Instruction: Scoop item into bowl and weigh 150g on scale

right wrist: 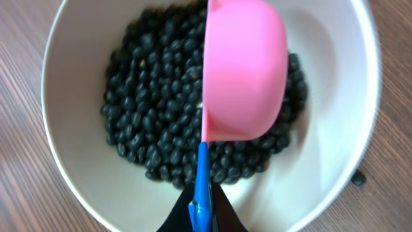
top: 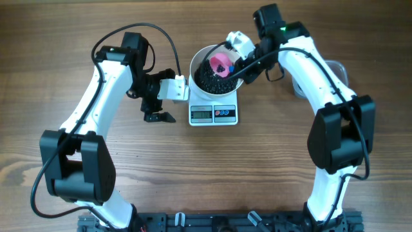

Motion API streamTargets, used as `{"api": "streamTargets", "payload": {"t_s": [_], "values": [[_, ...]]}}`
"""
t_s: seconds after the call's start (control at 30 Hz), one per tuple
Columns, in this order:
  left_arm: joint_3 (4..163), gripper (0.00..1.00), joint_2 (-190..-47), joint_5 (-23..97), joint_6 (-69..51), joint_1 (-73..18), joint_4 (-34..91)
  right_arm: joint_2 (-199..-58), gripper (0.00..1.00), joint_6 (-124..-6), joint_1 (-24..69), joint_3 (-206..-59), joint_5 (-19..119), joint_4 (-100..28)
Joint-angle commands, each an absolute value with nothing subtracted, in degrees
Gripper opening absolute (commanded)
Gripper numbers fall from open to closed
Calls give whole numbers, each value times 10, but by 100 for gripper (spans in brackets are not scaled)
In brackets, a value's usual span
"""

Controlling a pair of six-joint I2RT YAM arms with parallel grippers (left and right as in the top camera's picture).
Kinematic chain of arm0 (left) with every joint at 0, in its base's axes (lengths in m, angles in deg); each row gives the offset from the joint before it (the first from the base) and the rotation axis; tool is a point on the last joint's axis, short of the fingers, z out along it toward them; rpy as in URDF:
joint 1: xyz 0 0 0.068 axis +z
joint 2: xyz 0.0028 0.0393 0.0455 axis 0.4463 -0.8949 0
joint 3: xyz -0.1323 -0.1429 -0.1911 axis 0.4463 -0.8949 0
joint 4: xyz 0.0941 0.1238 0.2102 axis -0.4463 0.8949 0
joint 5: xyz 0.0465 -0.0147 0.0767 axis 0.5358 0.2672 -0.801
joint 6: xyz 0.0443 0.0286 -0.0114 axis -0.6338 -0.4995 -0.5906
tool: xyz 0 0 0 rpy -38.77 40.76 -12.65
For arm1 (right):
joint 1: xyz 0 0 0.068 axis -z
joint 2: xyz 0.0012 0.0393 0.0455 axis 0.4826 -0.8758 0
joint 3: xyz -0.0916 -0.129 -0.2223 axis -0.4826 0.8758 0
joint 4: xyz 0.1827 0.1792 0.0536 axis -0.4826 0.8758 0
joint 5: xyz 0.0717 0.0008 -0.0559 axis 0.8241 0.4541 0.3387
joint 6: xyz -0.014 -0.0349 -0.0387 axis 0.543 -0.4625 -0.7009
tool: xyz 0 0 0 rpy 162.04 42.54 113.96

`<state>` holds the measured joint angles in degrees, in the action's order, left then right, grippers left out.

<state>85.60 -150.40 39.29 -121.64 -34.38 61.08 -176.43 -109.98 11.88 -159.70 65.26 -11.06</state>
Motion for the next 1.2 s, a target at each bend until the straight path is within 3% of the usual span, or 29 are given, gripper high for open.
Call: {"api": "streamTargets", "payload": {"t_s": [0.0, 0.27, 0.63, 1.17], "values": [[853, 100, -1504, 394, -1215, -346, 611, -1778, 4, -1182, 102, -1597, 624, -83], [853, 100, -1504, 394, -1215, -346, 611, -1778, 4, -1202, 101, -1597, 771, -51], [853, 100, -1504, 394, -1215, -346, 611, -1778, 4, -1069, 141, -1597, 963, -103], [853, 100, -1504, 394, -1215, -346, 611, -1778, 4, -1019, 190, -1597, 1005, -125]]}}
